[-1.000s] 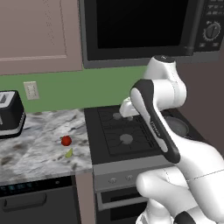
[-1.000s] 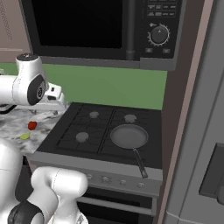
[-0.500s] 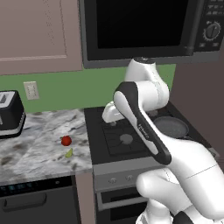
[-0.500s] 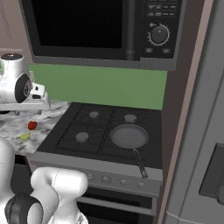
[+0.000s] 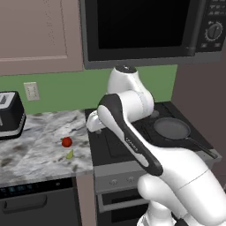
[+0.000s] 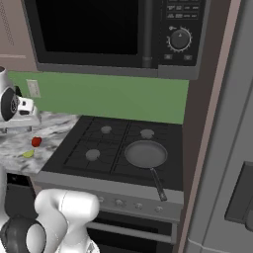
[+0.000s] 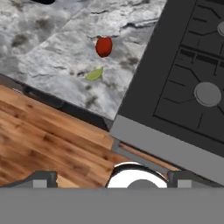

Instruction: Put the lemon wedge and bell pepper in the pan. Then turn on the front right burner and set the heat to medium.

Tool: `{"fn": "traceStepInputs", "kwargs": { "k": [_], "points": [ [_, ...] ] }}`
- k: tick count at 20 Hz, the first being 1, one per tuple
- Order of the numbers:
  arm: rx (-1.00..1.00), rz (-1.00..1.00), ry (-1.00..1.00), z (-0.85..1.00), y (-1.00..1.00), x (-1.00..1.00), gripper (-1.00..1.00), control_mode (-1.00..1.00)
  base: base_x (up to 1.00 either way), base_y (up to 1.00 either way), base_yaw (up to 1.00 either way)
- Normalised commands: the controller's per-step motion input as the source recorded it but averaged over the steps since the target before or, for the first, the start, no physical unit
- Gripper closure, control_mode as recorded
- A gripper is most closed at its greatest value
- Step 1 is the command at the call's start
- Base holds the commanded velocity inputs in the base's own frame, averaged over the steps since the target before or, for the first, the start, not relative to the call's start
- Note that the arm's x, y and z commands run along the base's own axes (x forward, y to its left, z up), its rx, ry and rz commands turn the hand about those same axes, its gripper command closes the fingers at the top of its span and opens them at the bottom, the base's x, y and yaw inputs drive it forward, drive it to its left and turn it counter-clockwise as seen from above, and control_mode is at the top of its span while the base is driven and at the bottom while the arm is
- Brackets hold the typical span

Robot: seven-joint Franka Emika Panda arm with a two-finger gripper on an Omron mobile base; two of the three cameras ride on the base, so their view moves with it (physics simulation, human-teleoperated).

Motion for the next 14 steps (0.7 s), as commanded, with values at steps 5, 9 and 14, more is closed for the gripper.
{"fn": "traceStepInputs", "kwargs": {
  "k": [5, 9, 14],
  "points": [
    [-0.03, 0.0, -0.1, -0.22, 0.37, -0.32, -1.0, -1.0, 0.0, 0.0, 0.0],
    [-0.01, -0.05, -0.06, -0.2, 0.31, -0.12, -1.0, -1.0, 0.0, 0.0, 0.0],
    [0.0, -0.2, -0.02, -0.08, 0.16, 0.0, -1.0, -1.0, 0.0, 0.0, 0.0]
  ]
}}
